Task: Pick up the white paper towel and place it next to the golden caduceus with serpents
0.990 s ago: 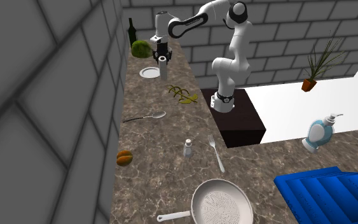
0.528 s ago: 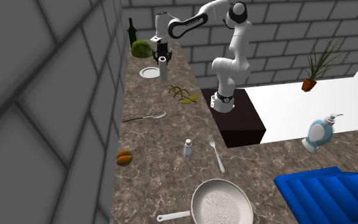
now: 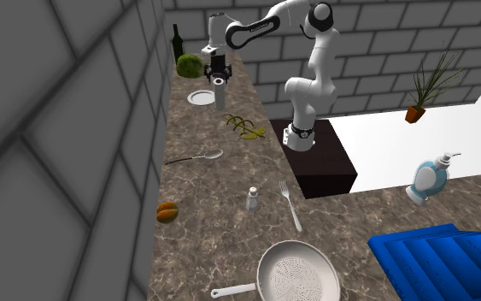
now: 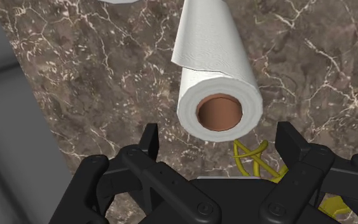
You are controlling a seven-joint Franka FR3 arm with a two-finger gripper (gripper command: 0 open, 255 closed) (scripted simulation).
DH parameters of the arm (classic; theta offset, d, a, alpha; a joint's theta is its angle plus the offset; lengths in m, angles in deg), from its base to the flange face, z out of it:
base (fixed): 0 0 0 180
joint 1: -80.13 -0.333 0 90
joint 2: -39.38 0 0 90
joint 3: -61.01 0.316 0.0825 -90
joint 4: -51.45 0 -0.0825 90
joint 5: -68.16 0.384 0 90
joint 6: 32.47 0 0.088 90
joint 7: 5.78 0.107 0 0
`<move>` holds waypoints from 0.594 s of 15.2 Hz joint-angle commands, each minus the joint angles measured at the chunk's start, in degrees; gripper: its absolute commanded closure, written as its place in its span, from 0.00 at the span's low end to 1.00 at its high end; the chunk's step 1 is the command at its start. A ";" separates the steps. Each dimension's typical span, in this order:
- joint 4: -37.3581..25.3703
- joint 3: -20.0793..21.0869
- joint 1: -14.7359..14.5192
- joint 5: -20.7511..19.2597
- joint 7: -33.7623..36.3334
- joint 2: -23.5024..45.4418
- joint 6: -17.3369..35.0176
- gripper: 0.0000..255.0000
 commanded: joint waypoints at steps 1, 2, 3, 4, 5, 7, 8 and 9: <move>-2.29 2.67 1.05 1.09 -0.45 -0.35 -3.42 0.00; -3.37 3.63 1.33 1.54 -0.64 -0.42 -4.82 0.00; -3.37 3.63 1.32 1.53 -0.63 -0.43 -4.82 0.00; -3.36 3.64 1.33 1.52 -0.63 -0.44 -4.83 0.00; -3.37 3.63 1.32 1.52 -0.63 -0.44 -4.83 0.00; -3.37 3.63 1.32 1.52 -0.63 -0.44 -4.82 0.00; -3.37 3.63 1.32 1.52 -0.63 -0.44 -4.82 0.00; -3.37 3.63 1.32 1.52 -0.63 -0.44 -4.82 0.00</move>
